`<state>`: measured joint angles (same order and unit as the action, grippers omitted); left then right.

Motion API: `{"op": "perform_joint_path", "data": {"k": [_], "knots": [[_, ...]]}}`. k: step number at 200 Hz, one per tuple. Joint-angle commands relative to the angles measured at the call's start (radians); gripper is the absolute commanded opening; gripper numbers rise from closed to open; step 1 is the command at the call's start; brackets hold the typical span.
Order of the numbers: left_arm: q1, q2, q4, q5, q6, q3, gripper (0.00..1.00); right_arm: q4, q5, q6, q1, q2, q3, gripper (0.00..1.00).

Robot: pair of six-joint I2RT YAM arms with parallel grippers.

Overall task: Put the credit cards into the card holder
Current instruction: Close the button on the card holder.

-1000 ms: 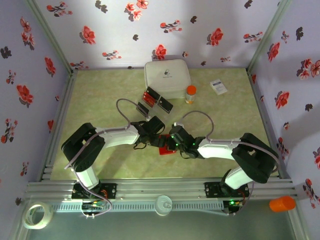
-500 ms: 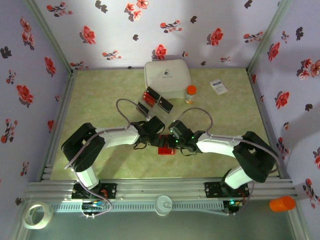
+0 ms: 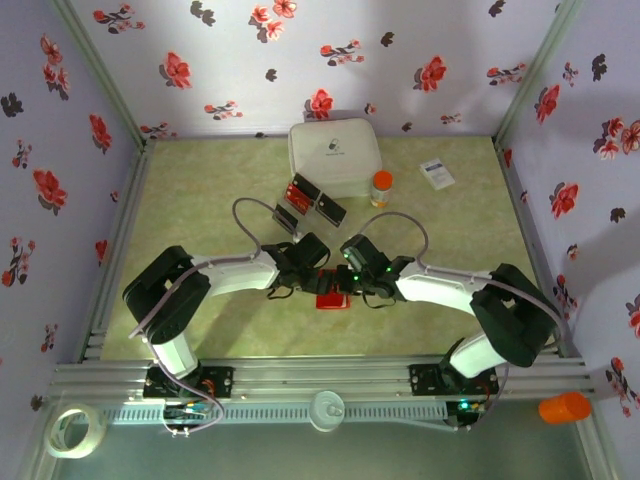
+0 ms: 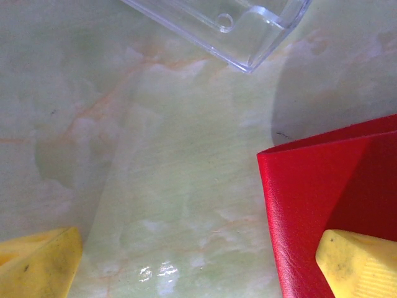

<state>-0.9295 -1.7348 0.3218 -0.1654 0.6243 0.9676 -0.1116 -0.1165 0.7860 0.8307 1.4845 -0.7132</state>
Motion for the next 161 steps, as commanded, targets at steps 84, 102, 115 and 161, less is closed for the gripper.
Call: {"op": "perform_joint_path", "data": {"k": [84,102,115,161], "knots": [[-0.012,-0.014,0.029,-0.012,0.001,-0.021,1.0,-0.098,-0.028,-0.015,-0.037,-0.193,0.039,0.42],[-0.005,0.018,0.047,-0.019,0.003,-0.01,1.0,-0.142,-0.02,-0.024,-0.063,-0.263,0.047,0.48],[0.004,0.05,0.063,-0.026,0.001,-0.001,1.0,-0.18,-0.013,-0.032,-0.086,-0.317,0.049,0.54],[0.072,0.228,0.131,-0.079,-0.017,0.021,1.0,-0.324,-0.002,-0.072,-0.194,-0.489,0.024,0.69]]}}
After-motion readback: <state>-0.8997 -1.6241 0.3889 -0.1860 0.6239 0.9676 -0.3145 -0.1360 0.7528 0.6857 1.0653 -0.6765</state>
